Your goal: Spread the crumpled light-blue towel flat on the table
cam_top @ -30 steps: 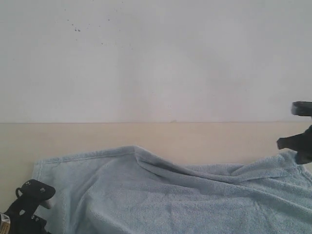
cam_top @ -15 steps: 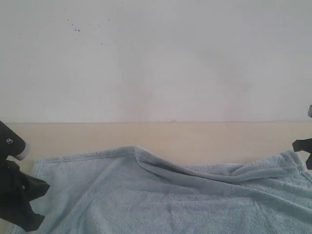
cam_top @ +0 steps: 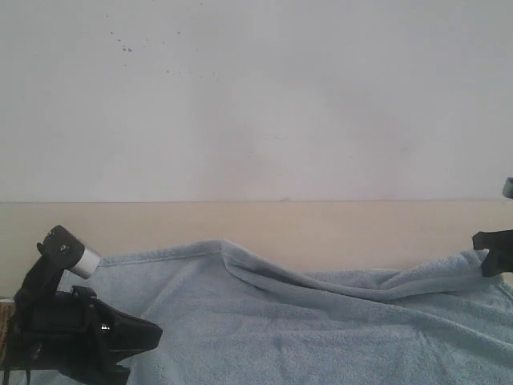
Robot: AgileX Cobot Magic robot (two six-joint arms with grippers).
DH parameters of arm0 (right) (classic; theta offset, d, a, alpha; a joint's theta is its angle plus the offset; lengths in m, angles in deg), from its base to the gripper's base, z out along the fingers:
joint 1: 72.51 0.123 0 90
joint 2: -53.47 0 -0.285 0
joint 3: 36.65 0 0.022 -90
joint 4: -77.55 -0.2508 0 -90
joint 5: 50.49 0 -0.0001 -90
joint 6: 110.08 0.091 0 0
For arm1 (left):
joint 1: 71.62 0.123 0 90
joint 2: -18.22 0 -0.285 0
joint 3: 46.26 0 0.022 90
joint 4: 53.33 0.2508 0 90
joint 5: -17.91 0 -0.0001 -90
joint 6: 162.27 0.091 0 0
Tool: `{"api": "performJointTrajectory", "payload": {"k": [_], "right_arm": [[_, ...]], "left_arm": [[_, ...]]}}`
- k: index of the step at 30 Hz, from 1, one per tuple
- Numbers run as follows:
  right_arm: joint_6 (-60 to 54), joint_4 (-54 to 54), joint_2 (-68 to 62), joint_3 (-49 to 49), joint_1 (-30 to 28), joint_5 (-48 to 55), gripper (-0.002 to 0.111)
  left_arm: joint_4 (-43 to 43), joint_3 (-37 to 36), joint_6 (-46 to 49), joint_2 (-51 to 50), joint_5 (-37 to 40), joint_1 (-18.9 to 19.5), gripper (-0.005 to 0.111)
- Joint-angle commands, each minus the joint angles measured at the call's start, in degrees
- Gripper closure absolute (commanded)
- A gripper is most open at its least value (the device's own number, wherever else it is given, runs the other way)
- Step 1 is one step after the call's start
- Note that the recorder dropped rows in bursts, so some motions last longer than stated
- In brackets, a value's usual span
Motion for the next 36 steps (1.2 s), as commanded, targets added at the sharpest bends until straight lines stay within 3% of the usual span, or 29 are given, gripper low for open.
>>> {"api": "performJointTrajectory", "payload": {"k": [1, 3, 8, 9, 15, 30, 36], "right_arm": [[-2.5, -2.75, -2.23, 0.3, -0.12, -1.66, 0.058], [-5.64, -4.97, -2.64, 0.3, -0.12, -1.8, 0.065], [-8.58, -10.44, -2.64, 0.3, -0.12, -1.93, 0.106], [-8.58, -10.71, -2.54, 0.3, -0.12, -1.93, 0.108], [-8.63, -11.1, -2.54, 0.3, -0.12, -1.93, 0.108], [-15.56, -25.62, -2.54, 0.3, -0.12, -11.99, 0.108], [-16.41, -27.92, -2.54, 2.56, -0.12, -11.35, 0.108]], "left_arm": [[-4.46, 0.99, 1.43, -3.67, -1.78, -0.02, 0.103], [-4.46, 1.09, 1.43, -4.39, -3.16, -0.02, 0.103], [-4.6, 1.09, 1.56, -4.67, -4.66, -0.02, 0.103], [-4.59, 1.09, 1.56, -4.67, -4.78, -0.02, 0.103], [-4.59, 1.09, 1.56, -4.67, -4.89, -0.02, 0.103], [-7.94, 1.09, 6.53, -5.43, -4.28, -0.02, 0.103], [-7.94, 1.09, 6.53, -7.88, -4.51, -0.02, 0.103]]}}
